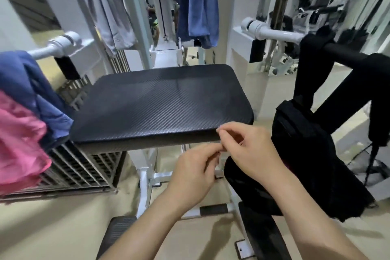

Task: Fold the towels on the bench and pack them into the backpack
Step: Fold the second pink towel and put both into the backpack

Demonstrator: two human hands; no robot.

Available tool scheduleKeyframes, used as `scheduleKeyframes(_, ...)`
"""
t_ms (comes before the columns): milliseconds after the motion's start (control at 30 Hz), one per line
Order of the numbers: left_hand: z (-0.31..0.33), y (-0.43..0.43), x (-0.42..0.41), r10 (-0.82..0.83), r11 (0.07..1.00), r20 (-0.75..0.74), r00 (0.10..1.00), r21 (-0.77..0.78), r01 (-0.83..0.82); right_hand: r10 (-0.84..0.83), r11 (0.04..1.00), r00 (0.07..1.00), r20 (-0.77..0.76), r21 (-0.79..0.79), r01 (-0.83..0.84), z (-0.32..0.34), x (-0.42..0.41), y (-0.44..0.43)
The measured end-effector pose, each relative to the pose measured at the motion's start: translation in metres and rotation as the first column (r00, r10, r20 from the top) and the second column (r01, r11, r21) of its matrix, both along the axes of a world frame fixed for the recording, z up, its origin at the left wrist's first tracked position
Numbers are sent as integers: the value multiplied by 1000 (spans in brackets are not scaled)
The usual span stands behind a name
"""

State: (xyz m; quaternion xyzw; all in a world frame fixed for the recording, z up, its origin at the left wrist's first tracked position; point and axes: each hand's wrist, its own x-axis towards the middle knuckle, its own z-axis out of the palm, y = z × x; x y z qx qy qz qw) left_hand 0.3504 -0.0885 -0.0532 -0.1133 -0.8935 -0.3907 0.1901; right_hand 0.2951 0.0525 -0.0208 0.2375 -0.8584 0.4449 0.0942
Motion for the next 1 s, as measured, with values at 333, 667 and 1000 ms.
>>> scheduleKeyframes(333, 61, -102, 46, 542, 837, -103, 834, -14, -546, 337, 936, 938, 84, 79, -343, 47, -6, -94)
scheduleKeyframes(667, 60, -233, 97, 878, 479, -39, 478, 11, -878, 598, 789, 790, 136, 70, -610, 50, 43, -238)
scheduleKeyframes(1000, 53, -359, 122, 809, 576, 28, 587, 155, -802, 623, 776, 743, 245, -315, -546, 41, 84, -418)
